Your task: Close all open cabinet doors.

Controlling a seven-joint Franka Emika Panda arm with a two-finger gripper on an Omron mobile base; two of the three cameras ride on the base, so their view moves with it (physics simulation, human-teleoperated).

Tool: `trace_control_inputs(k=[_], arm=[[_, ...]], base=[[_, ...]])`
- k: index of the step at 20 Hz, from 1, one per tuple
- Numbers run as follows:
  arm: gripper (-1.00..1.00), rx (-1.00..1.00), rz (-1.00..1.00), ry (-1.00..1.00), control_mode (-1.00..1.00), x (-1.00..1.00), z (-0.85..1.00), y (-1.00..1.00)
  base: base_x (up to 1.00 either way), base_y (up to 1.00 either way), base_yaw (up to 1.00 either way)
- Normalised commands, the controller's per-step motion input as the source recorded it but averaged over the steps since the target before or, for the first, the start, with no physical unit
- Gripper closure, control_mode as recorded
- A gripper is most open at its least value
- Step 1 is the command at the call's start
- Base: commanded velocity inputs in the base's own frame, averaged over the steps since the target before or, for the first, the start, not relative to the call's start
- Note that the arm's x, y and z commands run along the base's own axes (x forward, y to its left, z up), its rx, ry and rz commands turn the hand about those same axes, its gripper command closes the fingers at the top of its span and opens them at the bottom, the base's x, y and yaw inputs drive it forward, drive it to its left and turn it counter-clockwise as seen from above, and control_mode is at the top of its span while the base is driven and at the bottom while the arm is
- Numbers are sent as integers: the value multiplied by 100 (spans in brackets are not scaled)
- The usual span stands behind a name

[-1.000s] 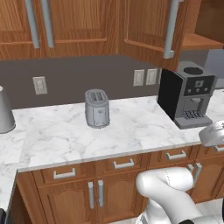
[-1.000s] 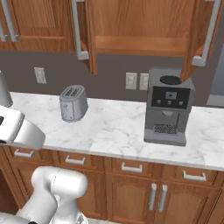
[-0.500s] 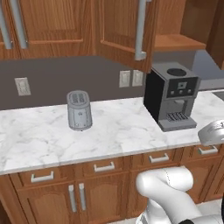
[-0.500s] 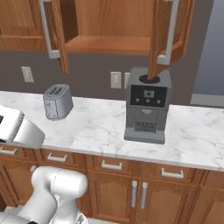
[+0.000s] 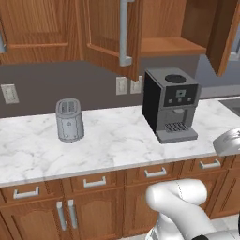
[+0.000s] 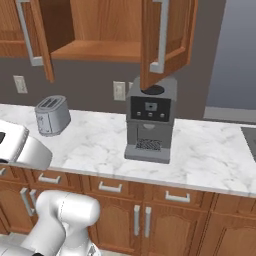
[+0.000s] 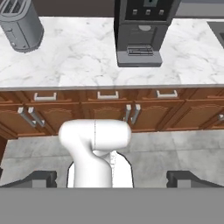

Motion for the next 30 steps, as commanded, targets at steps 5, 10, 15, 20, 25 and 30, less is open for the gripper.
trace_control_inputs(k=[5,10,15,20,25,30], arm=[[-100,0,0,0,100,0,0,0],[-100,0,0,0,100,0,0,0],[-100,0,0,0,100,0,0,0],[-100,0,0,0,100,0,0,0],[-100,0,0,0,100,0,0,0],[-100,0,0,0,100,0,0,0]], base=[[36,-14,0],[42,0,0],[35,0,-8],[38,0,-9],[42,0,-5],[46,0,0]])
